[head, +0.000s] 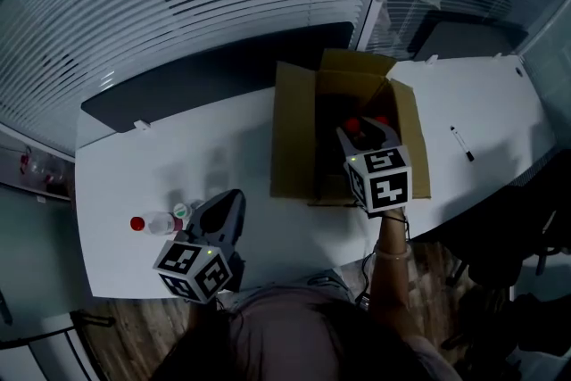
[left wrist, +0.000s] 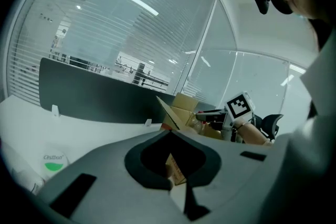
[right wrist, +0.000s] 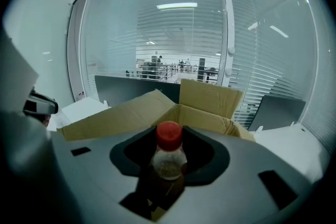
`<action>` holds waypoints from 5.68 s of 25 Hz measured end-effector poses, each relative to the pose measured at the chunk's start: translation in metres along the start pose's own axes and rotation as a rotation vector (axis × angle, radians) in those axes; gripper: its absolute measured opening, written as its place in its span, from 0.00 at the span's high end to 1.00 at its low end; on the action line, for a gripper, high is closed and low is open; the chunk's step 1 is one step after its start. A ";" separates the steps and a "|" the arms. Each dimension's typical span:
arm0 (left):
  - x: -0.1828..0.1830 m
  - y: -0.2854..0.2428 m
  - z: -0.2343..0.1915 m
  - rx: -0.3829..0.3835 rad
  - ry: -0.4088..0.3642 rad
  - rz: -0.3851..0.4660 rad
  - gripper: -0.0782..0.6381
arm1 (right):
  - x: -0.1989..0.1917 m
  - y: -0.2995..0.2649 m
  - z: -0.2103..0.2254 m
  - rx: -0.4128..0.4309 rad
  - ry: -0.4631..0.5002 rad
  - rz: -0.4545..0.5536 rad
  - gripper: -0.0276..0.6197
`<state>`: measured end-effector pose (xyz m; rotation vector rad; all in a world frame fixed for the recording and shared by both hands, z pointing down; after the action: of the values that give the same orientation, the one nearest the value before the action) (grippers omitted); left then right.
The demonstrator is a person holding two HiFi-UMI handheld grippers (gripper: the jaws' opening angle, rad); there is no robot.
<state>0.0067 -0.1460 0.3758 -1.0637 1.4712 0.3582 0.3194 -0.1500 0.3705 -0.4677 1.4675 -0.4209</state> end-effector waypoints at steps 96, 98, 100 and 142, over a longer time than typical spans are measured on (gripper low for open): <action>-0.068 0.261 -0.068 0.142 0.028 0.116 0.88 | -0.008 0.154 -0.291 0.291 0.126 0.321 0.71; -0.071 0.268 -0.072 0.165 0.037 0.123 0.88 | -0.009 0.150 -0.300 0.314 0.137 0.315 0.71; -0.073 0.276 -0.076 0.187 0.046 0.128 0.88 | -0.009 0.145 -0.310 0.336 0.147 0.306 0.71; -0.110 0.368 -0.106 0.459 0.136 0.171 0.88 | -0.034 0.087 -0.454 0.712 0.306 0.158 0.71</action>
<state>-0.3578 0.0136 0.3688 -0.6052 1.6691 0.0580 -0.1369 -0.0785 0.3313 0.2913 1.5146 -0.8698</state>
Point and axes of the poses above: the fingertips, and each gripper's own axes: y backward along the fingers, z to its right, x out of its top, the point moved 10 cm from there along y, backward along the fingers, and after that the axes turned 9 degrees about -y, right-handed, at the moved point
